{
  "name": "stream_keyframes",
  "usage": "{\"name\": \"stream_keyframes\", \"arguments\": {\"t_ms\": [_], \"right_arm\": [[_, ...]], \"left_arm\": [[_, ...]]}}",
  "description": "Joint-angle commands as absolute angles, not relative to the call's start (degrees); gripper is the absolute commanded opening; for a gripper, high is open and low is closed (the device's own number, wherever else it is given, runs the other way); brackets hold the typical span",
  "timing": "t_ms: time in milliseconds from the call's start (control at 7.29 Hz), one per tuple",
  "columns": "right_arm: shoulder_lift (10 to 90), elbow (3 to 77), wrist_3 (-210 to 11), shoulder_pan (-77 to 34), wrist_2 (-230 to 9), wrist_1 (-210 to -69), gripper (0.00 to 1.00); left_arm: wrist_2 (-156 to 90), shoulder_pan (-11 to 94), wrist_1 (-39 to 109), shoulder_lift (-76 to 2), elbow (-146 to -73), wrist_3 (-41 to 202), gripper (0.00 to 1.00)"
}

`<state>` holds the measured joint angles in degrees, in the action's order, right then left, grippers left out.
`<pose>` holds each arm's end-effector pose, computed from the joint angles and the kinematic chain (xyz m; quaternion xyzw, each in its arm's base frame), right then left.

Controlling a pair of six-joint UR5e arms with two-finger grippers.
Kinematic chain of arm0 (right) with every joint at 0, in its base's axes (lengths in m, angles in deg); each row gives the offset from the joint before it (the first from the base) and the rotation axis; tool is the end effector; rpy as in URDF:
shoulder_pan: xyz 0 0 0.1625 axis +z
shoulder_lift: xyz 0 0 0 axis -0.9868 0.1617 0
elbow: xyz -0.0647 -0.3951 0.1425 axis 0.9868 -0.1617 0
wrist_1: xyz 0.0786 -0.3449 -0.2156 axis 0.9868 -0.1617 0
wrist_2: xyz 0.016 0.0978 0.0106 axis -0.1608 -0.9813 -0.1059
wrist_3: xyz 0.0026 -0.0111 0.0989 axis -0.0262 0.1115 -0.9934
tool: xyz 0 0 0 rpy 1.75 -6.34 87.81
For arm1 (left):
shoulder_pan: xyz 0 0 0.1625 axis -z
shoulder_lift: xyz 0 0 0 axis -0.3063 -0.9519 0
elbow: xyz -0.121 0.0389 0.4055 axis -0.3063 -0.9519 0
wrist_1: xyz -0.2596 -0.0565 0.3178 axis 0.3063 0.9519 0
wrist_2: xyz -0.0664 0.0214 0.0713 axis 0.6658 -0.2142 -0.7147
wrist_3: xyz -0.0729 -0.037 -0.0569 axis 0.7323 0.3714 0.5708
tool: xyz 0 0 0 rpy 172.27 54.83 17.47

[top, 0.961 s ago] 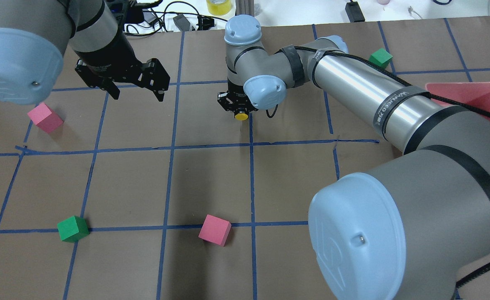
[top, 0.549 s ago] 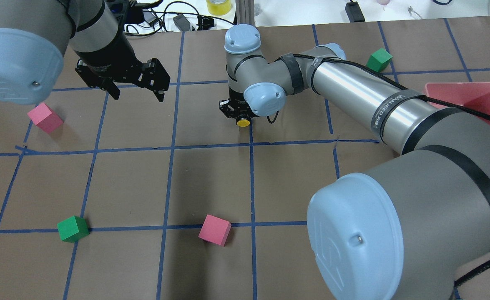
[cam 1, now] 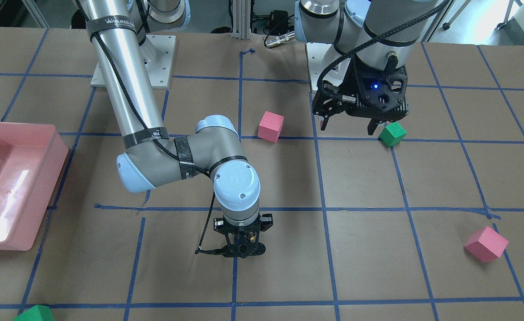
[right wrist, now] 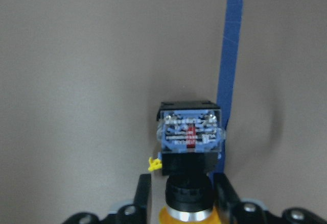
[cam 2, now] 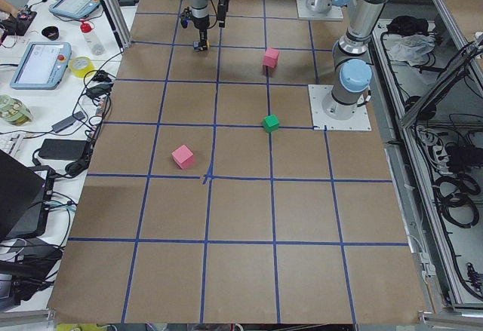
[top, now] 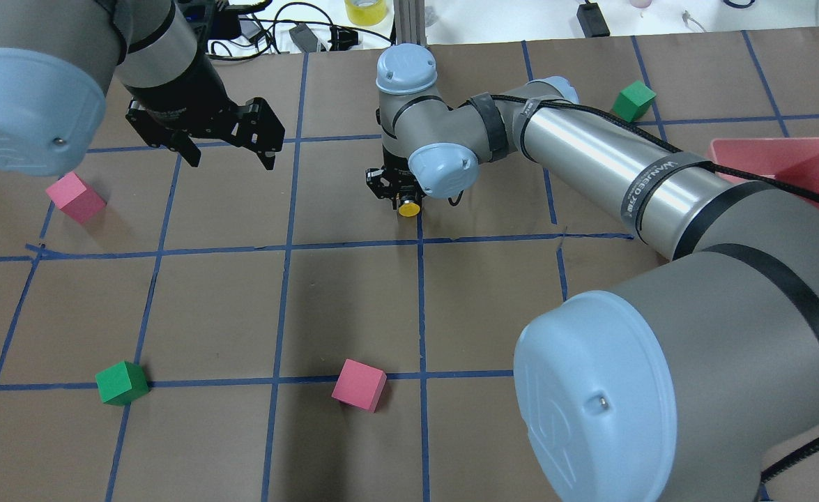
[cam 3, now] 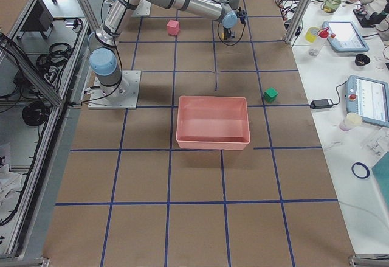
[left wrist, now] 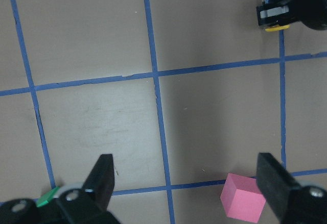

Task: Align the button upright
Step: 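Carry the button with the right gripper to the table center and lower it, then open the right gripper to release the button and raise the right arm away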

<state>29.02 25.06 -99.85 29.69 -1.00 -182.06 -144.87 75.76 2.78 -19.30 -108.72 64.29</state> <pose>0.3823 -0.6285 0.1894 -0.0301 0.9991 0.0103 0.0289 -0.1649 -0.5024 0.4793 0.0456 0.9985 -0.0313 0.0010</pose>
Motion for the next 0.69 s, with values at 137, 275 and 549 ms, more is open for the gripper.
{"name": "stream_keyframes", "arguments": {"t_ms": [137,275,549], "right_arm": [[31.8,25.1,-99.5,29.5,-0.9,-181.7,1.0],[35.8,25.8,-99.1,29.5,-0.3,-181.2,1.0],[43.3,27.1,-93.1,27.0,4.6,-173.3,1.0]], "left_arm": [[-145.0,75.9,0.9,-18.7,-110.3,66.1,1.0],[-145.2,75.9,0.1,-18.6,-111.3,66.4,1.0],[-145.3,76.3,-3.0,-17.8,-114.9,70.3,1.0]]}}
